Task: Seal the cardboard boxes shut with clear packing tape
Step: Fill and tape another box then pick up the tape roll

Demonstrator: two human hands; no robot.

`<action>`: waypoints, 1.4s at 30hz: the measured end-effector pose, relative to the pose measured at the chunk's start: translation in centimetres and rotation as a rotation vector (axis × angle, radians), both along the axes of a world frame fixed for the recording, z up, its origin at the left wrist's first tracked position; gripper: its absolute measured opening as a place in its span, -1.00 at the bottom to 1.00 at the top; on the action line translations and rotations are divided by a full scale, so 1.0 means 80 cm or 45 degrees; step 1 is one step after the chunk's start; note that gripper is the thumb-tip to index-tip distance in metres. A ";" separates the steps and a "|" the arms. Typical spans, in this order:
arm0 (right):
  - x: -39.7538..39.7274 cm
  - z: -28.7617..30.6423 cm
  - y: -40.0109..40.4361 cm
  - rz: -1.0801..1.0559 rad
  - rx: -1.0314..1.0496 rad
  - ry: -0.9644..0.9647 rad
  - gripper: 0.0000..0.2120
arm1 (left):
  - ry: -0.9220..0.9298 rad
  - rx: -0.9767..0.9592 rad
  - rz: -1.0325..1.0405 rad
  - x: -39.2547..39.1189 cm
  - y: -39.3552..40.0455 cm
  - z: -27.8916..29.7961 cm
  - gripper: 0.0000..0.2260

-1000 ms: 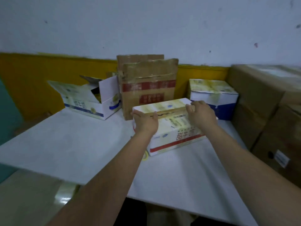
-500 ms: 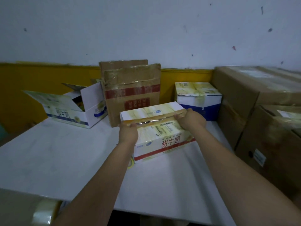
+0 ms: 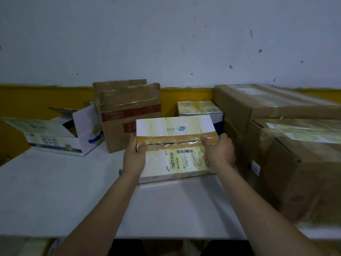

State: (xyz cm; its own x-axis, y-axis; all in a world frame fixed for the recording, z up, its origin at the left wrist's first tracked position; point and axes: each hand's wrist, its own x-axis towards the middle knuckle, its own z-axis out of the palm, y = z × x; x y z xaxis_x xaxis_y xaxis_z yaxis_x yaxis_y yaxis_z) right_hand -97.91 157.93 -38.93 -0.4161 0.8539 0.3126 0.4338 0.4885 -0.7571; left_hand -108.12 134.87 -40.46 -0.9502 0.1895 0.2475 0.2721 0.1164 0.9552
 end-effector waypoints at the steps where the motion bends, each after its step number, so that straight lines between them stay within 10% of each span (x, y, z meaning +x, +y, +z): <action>1: 0.007 -0.002 0.003 -0.031 0.001 0.041 -0.49 | 0.025 0.010 -0.034 -0.002 0.006 -0.001 -0.60; 9: 0.036 -0.011 0.014 -0.082 0.096 0.134 -0.61 | 0.297 -0.442 0.271 -0.007 0.028 0.006 -0.71; 15: 0.029 -0.012 0.020 -0.092 0.134 0.069 -0.63 | -0.459 0.028 -0.256 -0.025 0.034 0.011 -0.43; 21: 0.031 -0.011 0.032 0.045 0.141 0.014 -0.63 | -0.475 -0.088 -0.347 -0.028 0.031 0.023 -0.66; 31: 0.014 0.019 -0.008 0.299 0.483 -0.695 -0.66 | -0.261 -0.763 -0.232 -0.022 -0.009 0.038 -0.60; 42: -0.033 0.031 -0.253 1.195 0.662 0.071 -0.77 | 0.052 -0.680 0.442 0.027 -0.251 0.039 -0.84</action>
State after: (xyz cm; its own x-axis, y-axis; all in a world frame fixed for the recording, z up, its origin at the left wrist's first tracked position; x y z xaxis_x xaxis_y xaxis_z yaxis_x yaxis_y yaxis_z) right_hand -100.55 137.69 -36.42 -0.8105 -0.0426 0.5842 -0.3108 0.8766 -0.3673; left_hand -106.00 114.79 -37.33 -0.9701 -0.0206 0.2417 0.1680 0.6617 0.7307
